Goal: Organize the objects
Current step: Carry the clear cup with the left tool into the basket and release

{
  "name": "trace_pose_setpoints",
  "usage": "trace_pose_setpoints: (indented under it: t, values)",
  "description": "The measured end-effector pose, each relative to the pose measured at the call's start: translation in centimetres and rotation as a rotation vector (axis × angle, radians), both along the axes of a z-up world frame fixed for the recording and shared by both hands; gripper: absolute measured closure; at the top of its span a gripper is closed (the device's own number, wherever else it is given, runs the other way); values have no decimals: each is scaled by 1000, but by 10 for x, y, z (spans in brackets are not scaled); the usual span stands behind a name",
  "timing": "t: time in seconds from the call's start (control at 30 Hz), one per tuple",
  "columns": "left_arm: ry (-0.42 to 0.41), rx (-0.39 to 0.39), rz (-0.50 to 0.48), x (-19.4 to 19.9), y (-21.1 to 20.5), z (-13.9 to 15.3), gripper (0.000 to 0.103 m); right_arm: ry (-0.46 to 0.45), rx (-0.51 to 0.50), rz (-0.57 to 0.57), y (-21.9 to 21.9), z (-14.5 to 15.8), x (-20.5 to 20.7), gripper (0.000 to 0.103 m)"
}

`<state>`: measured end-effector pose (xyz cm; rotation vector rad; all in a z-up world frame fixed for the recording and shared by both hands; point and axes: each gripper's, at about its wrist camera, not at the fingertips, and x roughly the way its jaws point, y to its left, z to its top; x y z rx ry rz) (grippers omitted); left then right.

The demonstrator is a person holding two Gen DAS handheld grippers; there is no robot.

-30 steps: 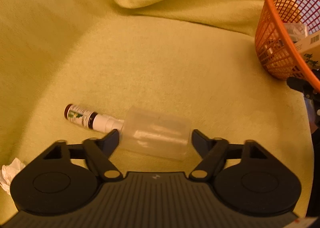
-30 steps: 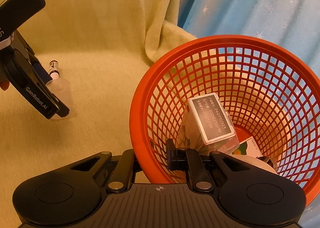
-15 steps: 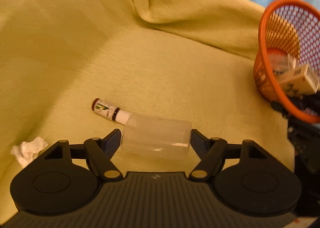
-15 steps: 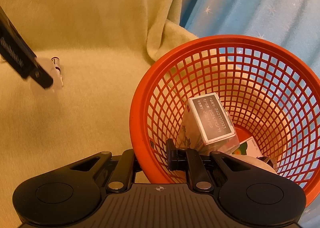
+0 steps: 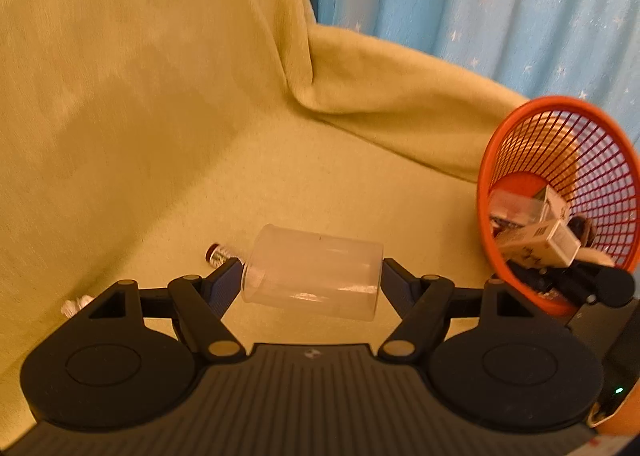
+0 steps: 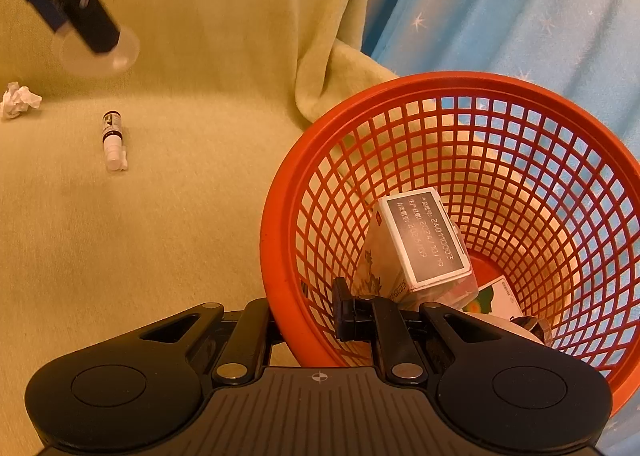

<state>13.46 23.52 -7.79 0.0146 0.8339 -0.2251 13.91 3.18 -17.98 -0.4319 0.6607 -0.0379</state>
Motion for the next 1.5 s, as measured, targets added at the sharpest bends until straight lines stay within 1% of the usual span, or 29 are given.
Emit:
trace_pose_setpoints:
  t: [0.1,0.33,0.53,0.67,0.83,1.0,1.07,1.1,1.17,1.27,1.37,1.5]
  values:
    - [-16,-11,-5,-4,-3,10,32,1,0,1,0,0,2,94]
    - [-31,-18,-24,-5,-12,21,32,0,0,1,0,0,2,94]
    - [-69,-47,-81,-7,-35,39,32,1,-4,2,1,1,3,94]
    - [-92,-59,-157,-2,-65,53,32,0,-1,0,1,1,5,94]
    - [-116,-92,-266,4,-113,67,31,-2,2,-1,1,2,6,94]
    - [-116,-106,-362,15,-167,70,32,-3,5,-1,2,1,6,94]
    - [-94,-124,-408,23,-187,66,27,-5,11,-4,1,2,8,94]
    - [-86,-121,-415,26,-195,63,20,-6,14,-4,1,2,8,94]
    - [-98,-114,-417,26,-202,61,20,-7,19,-5,1,2,9,94]
    - [-109,-132,-395,24,-192,63,20,-8,20,-4,1,2,11,94]
    - [-116,-104,-329,25,-168,60,20,-10,20,-6,2,2,11,94]
    - [-118,-90,-216,23,-123,55,20,-9,19,-4,2,1,11,94]
